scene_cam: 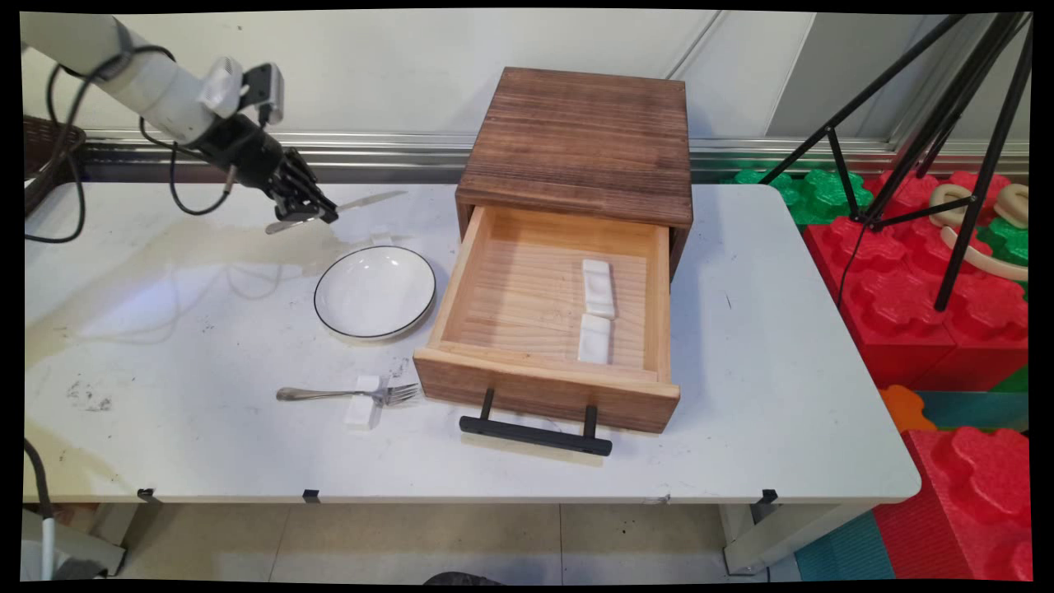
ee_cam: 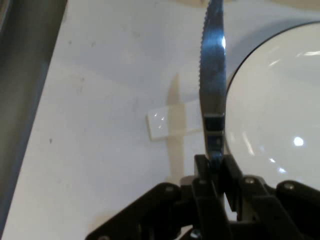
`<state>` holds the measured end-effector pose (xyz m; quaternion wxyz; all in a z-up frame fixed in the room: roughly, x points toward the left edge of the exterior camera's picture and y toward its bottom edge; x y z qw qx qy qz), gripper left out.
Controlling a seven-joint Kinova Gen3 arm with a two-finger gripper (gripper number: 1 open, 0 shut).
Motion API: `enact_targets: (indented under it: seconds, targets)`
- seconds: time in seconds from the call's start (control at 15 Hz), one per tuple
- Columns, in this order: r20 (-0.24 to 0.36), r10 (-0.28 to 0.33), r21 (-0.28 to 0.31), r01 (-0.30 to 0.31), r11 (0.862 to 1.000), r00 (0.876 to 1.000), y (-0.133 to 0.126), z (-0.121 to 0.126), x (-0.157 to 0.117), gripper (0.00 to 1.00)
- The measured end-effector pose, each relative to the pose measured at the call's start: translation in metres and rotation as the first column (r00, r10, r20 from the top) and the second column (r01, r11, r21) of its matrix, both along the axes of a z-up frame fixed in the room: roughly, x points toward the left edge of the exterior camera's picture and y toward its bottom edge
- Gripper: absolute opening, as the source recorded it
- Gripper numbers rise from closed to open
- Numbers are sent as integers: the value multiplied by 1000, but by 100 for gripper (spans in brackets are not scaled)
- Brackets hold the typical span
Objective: Place the picked object into the drawer
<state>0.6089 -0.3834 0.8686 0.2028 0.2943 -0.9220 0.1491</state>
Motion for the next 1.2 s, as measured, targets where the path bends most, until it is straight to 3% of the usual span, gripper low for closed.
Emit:
enact_targets:
  seconds: [0.4,0.73,1.2]
  targets:
    - [-53,-64,-49,61,997,997,20,48,-20,0]
    - [-104,-145,-97,135,986,984,26,84,-52,0]
    - [-162,-218,-135,198,971,962,19,102,-106,0]
